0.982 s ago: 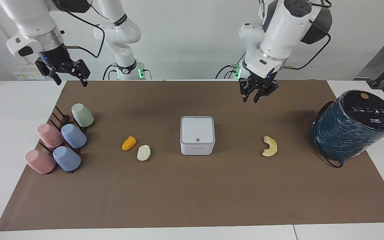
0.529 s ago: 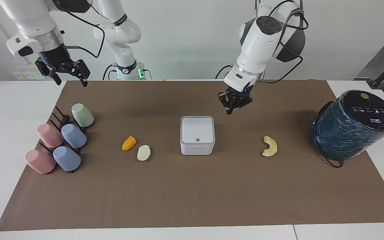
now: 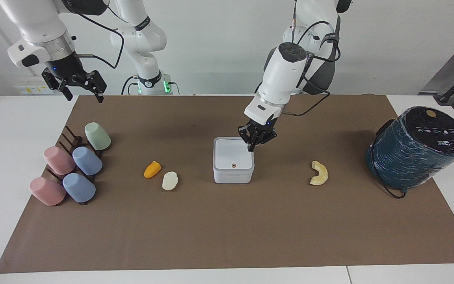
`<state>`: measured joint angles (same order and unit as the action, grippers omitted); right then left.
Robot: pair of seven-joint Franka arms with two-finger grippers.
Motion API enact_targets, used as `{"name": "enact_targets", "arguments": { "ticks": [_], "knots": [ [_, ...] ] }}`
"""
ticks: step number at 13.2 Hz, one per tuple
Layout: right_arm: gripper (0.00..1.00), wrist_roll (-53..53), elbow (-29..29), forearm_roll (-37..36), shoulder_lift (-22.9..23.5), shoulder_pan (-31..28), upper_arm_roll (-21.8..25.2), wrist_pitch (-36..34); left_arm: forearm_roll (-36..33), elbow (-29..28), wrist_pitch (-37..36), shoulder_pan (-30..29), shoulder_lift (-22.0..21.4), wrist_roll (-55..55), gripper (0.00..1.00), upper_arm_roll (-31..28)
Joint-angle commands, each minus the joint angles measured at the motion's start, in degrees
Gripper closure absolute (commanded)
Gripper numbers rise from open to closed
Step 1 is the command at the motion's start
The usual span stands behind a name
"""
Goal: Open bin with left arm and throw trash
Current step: 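Move the left gripper over to the white bin lid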
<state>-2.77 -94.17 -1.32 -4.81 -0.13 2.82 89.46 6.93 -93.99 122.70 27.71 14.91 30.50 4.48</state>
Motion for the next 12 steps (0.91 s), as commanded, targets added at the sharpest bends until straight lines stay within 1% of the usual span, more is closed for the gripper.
{"name": "enact_targets", "arguments": {
  "ticks": [1, 5, 6, 12],
  "knots": [
    [0.00, 1.45, -0.31, 0.00, -0.46, -0.22, -0.19, -0.69, 0.98, -0.93, 3.15, 1.73, 1.60, 1.66, 1.00, -0.79],
    [0.00, 1.37, -0.22, 0.09, -0.46, -0.22, -0.19, -0.69, 0.98, -2.51, 6.93, 3.66, 3.10, 2.80, 1.00, -0.87],
    [0.00, 1.45, -0.31, 0.00, -0.46, -0.22, -0.19, -0.69, 0.89, -2.52, 8.16, 3.84, 4.32, 3.50, 1.00, -0.87],
    [0.00, 1.45, -0.31, 0.09, -0.46, -0.22, -0.19, -0.69, 0.72, -2.43, 10.72, 5.24, 6.53, 4.21, 1.00, -0.96]
  ]
}}
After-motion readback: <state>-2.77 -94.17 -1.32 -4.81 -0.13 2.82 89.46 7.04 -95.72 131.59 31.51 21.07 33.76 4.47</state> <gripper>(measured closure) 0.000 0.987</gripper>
